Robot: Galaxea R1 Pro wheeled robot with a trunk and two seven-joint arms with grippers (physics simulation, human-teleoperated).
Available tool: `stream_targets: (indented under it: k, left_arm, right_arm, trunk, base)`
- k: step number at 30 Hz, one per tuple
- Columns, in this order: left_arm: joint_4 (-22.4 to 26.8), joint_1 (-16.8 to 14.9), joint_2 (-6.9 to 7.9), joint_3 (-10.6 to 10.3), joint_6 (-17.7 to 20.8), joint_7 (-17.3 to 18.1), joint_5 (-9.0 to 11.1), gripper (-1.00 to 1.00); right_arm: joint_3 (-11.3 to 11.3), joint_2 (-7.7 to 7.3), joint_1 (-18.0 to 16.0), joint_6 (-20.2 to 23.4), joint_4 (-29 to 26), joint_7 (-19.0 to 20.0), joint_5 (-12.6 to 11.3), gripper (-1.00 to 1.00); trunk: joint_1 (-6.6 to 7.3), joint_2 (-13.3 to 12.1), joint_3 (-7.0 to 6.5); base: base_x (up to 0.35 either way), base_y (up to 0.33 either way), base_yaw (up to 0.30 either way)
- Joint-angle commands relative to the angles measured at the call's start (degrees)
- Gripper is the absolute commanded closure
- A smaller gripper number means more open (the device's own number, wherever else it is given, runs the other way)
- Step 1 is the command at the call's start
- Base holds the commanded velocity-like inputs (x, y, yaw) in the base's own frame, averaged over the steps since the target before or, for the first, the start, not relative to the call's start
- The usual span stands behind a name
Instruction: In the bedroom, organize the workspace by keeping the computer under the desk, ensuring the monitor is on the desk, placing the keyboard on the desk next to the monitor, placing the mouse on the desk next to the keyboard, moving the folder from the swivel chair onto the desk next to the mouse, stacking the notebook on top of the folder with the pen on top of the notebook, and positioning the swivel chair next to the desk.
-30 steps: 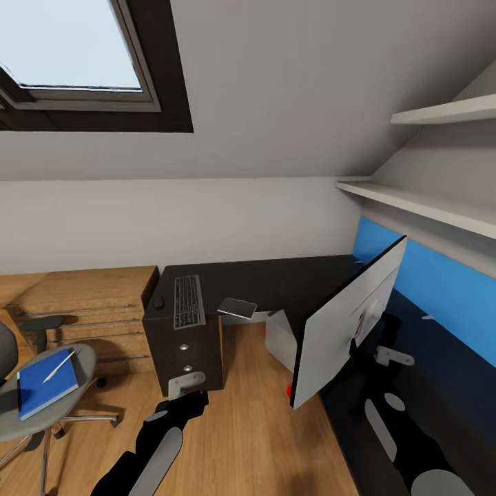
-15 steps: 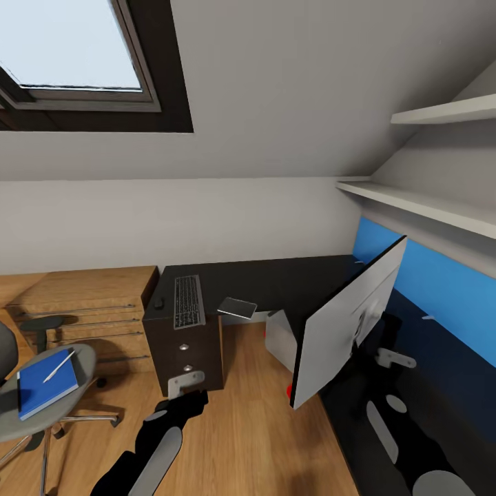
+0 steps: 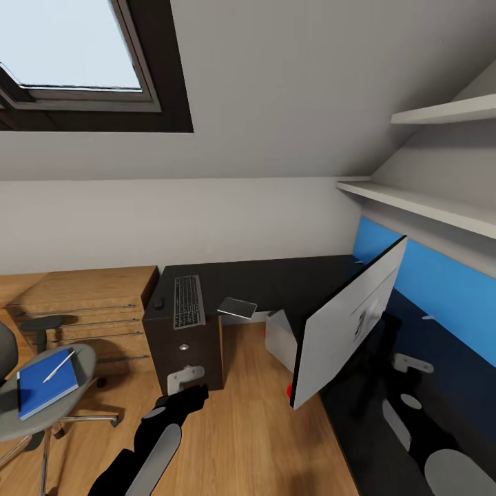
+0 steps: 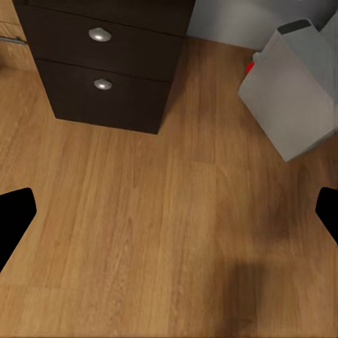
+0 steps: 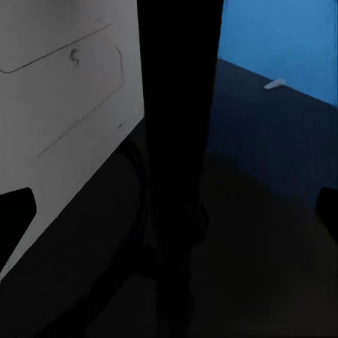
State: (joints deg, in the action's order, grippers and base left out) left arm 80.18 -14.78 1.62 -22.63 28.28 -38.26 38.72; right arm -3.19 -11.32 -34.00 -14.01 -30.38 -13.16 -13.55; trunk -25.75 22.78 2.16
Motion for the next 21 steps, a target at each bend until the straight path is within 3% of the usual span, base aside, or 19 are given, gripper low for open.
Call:
stream_targets:
  k: [1, 2, 8, 21]
  left_arm:
    - [0.1, -0.1, 0.06, -0.1, 0.1, -0.5, 0.5, -1.00]
    - [0.2, -0.1, 0.05, -0.1, 0.1, -0.6, 0.5, -1.00]
    - [0.4, -0.1, 0.05, -0.2, 0.1, -0.6, 0.6, -1.00]
    - [0.2, -0.1, 0.05, -0.2, 0.1, -0.6, 0.6, -1.00]
  right_arm:
    - [0.1, -0.29, -1.0, -0.9, 1.8, 0.0, -0.6, -1.00]
    - [0.2, -0.72, -2.7, -2.6, 5.2, 0.0, -0.6, -1.00]
    - [0.5, -1.41, -6.3, -8.2, 12.9, 0.1, -0.5, -1.00]
    - [0.6, -0.59, -6.9, -9.4, 13.9, 0.1, -0.5, -1.00]
  trunk:
    - [-0.26, 0.5, 0.32]
    - [-0.48, 0.9, 0.50]
    - [-1.79, 3.3, 1.58]
    - [-4.21, 7.8, 3.55]
  base:
    - [0.000, 0.000, 0.000]
    - [0.000, 0.000, 0.000]
    - [0.000, 0.000, 0.000]
    - [0.000, 0.000, 0.000]
